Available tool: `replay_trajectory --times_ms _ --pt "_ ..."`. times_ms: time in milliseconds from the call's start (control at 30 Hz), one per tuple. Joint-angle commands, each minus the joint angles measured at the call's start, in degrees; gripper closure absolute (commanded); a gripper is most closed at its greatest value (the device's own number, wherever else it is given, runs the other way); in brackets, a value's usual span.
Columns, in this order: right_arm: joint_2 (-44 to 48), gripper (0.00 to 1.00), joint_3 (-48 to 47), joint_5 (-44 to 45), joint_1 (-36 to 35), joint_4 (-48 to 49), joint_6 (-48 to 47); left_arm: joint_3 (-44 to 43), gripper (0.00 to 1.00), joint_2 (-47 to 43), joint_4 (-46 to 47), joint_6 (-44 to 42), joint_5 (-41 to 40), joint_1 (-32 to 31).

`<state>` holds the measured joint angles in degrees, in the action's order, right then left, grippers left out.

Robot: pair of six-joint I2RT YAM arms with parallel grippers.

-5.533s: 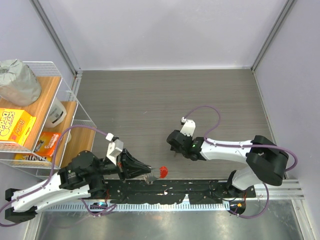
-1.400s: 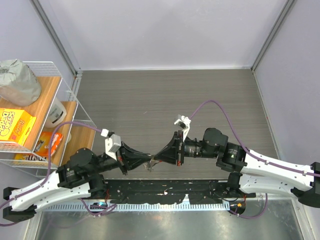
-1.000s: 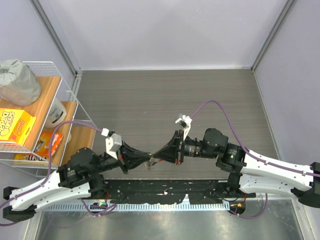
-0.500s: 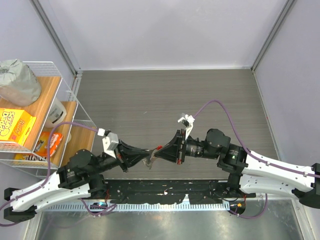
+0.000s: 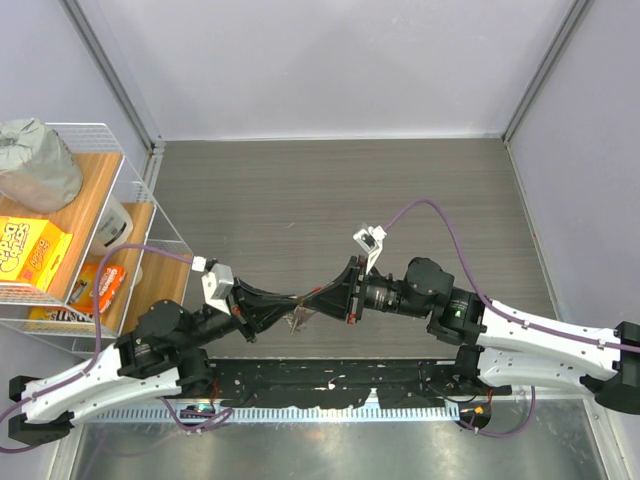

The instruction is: Put the keys on the keyring

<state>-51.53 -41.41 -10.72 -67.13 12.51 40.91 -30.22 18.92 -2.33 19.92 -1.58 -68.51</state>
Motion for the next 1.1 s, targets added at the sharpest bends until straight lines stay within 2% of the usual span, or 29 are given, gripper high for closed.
replay_trajectory --times_ms 0,433,1067 --pt "-0.6 0.94 -0.3 1.5 -0.3 5.5 2.2 0.0 1.0 -0.8 5.1 0.6 -1.0 0.0" --pt "-1.0 0.95 -0.8 3.2 -0.3 6.6 2.7 0.2 1.0 -1.0 5.3 0.5 -0.7 0.0" --pt "-0.4 0.94 -0.9 1.5 -0.4 5.6 3.0 1.2 1.0 -2.8 6.0 0.7 -4.8 0.0"
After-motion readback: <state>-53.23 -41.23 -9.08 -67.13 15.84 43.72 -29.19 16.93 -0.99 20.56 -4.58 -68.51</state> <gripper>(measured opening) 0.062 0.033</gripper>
